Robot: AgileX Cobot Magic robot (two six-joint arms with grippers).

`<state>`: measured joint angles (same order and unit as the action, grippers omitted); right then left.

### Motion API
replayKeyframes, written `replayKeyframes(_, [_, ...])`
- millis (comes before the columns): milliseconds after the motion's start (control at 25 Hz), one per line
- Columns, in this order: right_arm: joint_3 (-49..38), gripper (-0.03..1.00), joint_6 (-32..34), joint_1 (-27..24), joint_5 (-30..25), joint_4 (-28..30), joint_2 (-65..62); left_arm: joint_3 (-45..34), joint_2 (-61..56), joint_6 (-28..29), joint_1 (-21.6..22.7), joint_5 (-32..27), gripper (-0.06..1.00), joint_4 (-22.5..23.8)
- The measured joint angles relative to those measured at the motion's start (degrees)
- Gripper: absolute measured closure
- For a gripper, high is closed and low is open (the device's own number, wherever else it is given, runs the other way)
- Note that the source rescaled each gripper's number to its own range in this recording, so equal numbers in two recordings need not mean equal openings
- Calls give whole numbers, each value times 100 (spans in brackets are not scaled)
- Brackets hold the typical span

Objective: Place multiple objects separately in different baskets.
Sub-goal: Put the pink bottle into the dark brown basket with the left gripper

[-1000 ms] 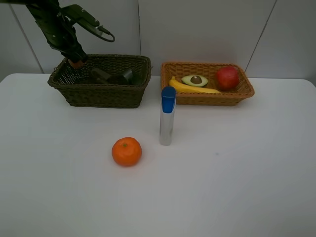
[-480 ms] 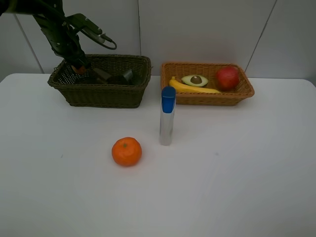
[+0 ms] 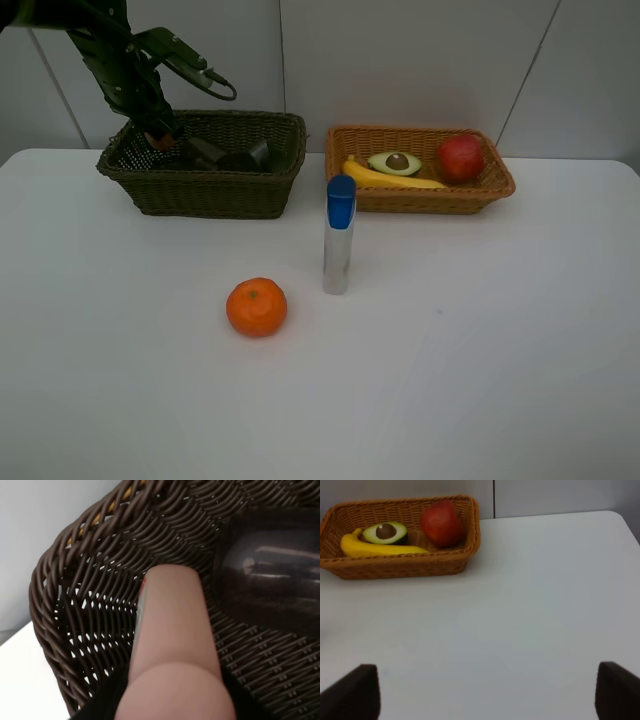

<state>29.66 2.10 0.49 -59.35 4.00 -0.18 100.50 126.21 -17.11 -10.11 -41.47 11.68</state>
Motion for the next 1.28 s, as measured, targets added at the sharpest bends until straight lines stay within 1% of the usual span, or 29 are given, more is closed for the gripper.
replayKeyframes(160, [0,12,0,0,0,0,0,0,0,0,0,-51,50,0])
replayKeyframes(200, [0,12,0,0,0,0,0,0,0,0,6,-77,48,0])
replayKeyframes(240, [0,12,0,0,0,0,0,0,0,0,20,-89,42,0])
replayKeyframes(400, [0,12,0,0,0,0,0,0,0,0,37,-89,6,-11])
replayKeyframes(440, [0,12,0,0,0,0,0,0,0,0,58,-96,1,-19])
replayKeyframes(480, [0,12,0,0,0,0,0,0,0,0,76,-123,-2,-19])
replayKeyframes(560, [0,12,0,0,0,0,0,0,0,0,101,-208,-4,-19])
replayKeyframes(720, [0,12,0,0,0,5,0,0,0,0,145,-284,-5,-19])
replayKeyframes(1280, [0,12,0,0,0,5,0,0,-32,0,145,-392,-5,-86])
